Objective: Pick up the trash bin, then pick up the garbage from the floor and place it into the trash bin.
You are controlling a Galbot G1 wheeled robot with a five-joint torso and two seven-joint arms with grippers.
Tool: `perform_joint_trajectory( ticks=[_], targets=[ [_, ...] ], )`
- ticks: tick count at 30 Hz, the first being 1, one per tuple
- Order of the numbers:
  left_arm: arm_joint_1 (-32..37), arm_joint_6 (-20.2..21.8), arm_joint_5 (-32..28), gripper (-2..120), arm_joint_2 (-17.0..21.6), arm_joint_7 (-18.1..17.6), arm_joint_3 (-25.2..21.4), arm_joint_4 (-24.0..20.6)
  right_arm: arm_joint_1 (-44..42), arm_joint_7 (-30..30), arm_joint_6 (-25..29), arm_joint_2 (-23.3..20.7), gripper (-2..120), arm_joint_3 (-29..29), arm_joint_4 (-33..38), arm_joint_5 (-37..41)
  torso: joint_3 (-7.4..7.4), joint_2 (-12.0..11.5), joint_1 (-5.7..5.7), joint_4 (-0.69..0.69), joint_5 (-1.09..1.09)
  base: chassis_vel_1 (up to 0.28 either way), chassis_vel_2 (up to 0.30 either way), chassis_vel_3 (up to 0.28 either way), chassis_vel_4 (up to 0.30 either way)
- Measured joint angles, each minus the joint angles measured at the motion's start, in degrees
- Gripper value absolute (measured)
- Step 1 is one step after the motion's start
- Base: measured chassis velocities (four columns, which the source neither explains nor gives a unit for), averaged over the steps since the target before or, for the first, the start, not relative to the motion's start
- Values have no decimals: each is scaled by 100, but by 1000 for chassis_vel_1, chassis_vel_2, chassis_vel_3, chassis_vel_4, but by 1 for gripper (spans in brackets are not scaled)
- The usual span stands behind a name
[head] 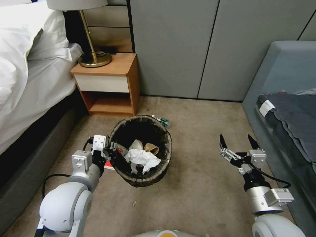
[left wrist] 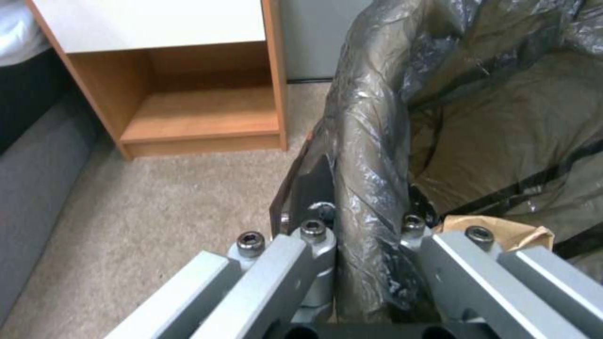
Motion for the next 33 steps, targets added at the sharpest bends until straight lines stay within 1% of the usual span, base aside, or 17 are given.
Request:
perform_joint_trajectory(
  ticks=[33],
  targets=[
    [49, 32, -11, 2, -16, 16, -51, -95, 18, 4, 93, -5, 100, -40, -103, 22, 0, 0, 0, 1, 0, -100, 101, 98, -103]
  ],
)
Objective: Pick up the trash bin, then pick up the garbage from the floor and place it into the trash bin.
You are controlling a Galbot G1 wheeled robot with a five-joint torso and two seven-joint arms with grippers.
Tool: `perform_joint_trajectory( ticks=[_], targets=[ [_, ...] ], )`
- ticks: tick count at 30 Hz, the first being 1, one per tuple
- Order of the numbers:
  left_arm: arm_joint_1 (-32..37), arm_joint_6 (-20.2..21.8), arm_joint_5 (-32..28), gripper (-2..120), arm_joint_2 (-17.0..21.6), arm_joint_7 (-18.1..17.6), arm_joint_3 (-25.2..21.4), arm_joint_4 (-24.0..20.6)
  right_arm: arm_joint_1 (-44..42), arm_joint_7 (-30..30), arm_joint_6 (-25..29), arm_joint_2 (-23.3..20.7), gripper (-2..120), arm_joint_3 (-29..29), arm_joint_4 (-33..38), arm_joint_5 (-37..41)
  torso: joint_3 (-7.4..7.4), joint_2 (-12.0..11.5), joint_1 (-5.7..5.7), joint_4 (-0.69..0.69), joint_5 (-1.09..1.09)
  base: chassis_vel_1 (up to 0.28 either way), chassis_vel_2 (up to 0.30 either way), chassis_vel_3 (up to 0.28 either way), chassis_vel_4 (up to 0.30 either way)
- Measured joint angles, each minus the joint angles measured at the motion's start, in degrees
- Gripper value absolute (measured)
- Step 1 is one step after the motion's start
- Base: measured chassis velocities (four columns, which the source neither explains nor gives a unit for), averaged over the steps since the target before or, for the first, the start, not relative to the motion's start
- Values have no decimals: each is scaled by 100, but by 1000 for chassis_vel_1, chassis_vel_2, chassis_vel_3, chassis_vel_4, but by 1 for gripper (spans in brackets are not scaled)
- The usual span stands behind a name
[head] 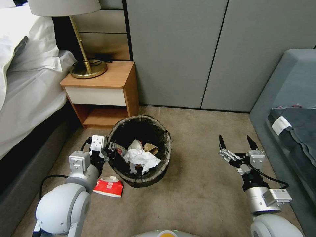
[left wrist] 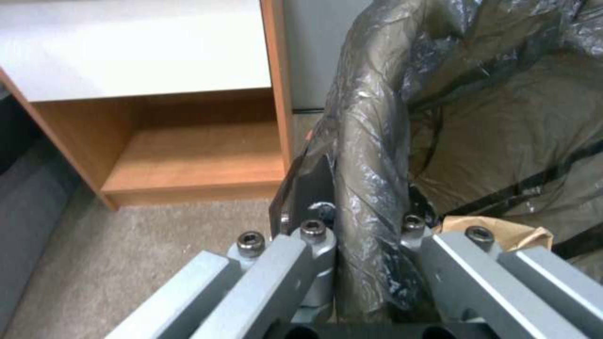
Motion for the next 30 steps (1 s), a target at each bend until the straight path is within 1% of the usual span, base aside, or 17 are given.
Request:
perform_joint_trajectory(
  ticks=[15, 22, 30],
  targets=[
    [-15, -1, 0, 2, -9, -8, -2, 6, 5, -6, 10, 3, 100, -22, -14, -6, 0, 0, 0, -1, 0, -103, 105, 105, -104],
    [-30, -5, 1, 2, -10, -9, 16, 26, 10, -27, 118, 2, 100, -30, -53, 1, 0, 0, 1, -1, -1, -105, 100, 112, -108],
    [-39, -5, 0, 2, -11, -15, 17, 32, 42, -22, 92, -9, 100, -39, -57, 28, -1, 0, 0, -1, 0, -21, 26, 13, -17]
  ],
)
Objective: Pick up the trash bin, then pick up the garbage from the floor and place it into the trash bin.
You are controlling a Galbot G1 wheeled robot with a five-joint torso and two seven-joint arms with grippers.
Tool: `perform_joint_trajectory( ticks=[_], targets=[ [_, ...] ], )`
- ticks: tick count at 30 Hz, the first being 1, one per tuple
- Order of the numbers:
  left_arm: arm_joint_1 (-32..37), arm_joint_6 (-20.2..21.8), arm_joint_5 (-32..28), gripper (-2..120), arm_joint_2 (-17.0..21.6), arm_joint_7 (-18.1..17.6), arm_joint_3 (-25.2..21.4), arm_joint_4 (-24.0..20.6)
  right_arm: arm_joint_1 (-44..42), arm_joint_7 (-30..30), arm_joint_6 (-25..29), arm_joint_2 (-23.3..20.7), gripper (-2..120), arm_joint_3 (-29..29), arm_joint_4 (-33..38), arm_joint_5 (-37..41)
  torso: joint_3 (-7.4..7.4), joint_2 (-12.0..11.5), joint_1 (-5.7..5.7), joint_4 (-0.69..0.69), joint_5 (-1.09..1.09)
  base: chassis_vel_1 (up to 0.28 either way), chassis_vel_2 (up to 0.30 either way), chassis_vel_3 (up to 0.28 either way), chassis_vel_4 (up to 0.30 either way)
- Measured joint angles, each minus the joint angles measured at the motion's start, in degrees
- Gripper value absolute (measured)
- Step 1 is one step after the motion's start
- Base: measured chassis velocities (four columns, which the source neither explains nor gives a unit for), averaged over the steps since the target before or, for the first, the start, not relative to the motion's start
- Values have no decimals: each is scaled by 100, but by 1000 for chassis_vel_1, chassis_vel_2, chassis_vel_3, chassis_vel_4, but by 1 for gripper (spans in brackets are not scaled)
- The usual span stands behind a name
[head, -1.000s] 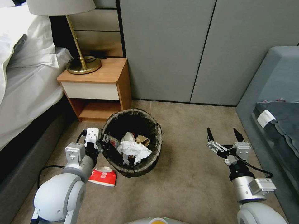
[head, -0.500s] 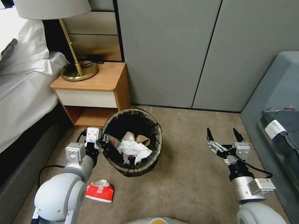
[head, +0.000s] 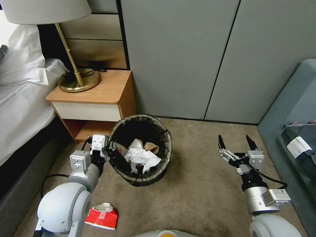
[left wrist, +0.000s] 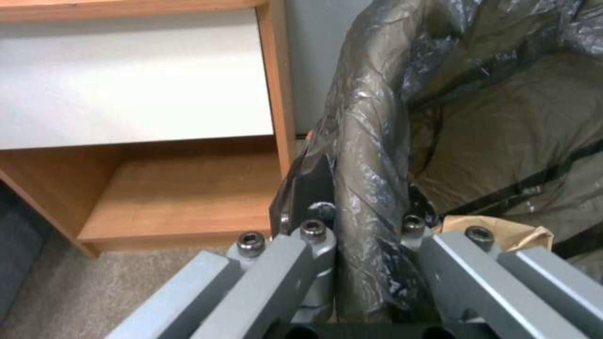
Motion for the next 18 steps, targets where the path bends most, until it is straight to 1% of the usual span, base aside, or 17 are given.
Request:
perform_joint_trajectory(
  ticks=[18],
  targets=[
    [-3, 59, -10, 2, 25, 18, 19, -9, 71, 25, -123, -21, 100, -34, -34, -9, 0, 0, 0, 0, 0, 2, 2, 3, 3]
  ],
)
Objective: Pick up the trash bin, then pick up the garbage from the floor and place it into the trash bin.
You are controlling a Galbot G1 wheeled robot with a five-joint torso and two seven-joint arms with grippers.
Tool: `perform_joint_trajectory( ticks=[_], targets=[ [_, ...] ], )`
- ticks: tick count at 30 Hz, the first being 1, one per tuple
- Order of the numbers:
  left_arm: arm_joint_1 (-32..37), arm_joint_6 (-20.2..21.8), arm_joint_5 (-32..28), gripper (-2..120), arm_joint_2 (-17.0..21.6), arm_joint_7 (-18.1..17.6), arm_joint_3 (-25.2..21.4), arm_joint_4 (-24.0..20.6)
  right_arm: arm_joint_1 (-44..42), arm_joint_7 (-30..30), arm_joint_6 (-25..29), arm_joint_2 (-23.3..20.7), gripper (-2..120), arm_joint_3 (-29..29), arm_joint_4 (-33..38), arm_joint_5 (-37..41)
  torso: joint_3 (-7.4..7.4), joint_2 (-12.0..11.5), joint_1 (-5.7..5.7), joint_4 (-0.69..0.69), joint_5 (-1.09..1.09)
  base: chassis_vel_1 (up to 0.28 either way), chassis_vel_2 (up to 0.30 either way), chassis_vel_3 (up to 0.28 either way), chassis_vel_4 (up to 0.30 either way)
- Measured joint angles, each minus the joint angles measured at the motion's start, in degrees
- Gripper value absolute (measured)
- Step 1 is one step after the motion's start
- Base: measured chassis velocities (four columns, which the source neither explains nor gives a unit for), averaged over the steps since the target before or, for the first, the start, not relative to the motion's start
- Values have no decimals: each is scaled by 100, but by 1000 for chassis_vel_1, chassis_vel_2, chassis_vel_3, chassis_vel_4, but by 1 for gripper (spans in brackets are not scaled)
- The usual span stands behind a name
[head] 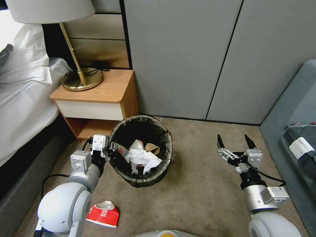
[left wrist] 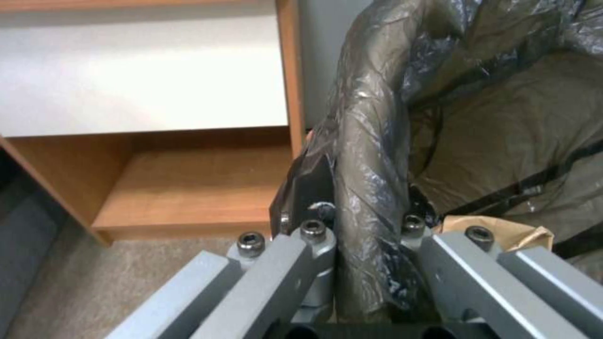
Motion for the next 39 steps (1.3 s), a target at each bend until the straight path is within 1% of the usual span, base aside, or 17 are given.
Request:
perform_joint_trajectory(
  ticks=[39],
  targets=[
    [-12, 0, 9, 2, 5, 9, 49, -1, 68, -11, -79, -46, 100, 86, -233, 158, 1, 0, 0, 0, 0, 2, 3, 2, 2]
  ],
)
